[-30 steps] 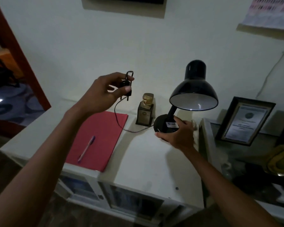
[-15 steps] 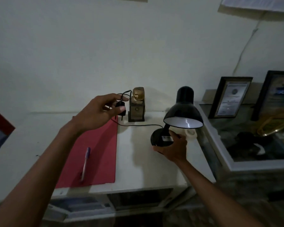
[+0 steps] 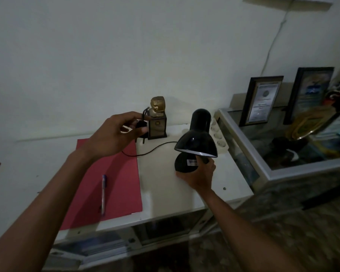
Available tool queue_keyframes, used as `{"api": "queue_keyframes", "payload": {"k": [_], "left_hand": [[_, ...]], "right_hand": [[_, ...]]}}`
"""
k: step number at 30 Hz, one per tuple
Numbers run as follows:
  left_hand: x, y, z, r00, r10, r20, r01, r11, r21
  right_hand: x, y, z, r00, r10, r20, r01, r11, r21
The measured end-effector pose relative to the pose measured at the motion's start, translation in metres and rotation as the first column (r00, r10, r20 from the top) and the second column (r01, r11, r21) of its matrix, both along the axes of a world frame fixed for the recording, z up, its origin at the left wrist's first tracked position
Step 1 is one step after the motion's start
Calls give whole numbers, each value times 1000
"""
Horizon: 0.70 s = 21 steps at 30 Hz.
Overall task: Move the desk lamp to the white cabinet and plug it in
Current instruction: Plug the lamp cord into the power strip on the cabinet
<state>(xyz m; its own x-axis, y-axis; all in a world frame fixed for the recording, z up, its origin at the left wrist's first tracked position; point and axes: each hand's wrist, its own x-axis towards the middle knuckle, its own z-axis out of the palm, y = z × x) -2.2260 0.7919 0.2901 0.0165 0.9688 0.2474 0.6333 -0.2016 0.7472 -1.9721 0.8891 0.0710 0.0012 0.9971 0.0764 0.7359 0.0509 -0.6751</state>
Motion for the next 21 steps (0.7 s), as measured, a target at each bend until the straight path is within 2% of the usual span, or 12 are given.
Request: {"api": "queue_keyframes", "payload": {"k": [4, 9, 13, 16, 18, 21], "left_hand": [[-1, 2, 12, 1000, -11, -27, 12, 1000, 22], [4, 11, 32, 997, -66, -39, 68, 997, 40], [14, 25, 58, 987, -140, -76, 144, 988, 54], [22, 36, 88, 970, -204, -129, 217, 972, 94], [26, 46, 110, 963, -244, -116, 257, 959, 123], [31, 63, 138, 951, -308, -13, 306, 936, 176]], "right_hand": [[-2, -4, -3, 1000, -2, -18, 2, 1000, 14], [8, -2, 1, 998, 59, 30, -55, 991, -126], [32, 12, 22, 978, 207, 17, -198, 955, -218], [60, 35, 50, 935, 354, -18, -343, 890, -301], [74, 51, 70, 928, 372, 4, -347, 870, -349], [80, 82, 100, 952, 303, -30, -301, 921, -247]]}}
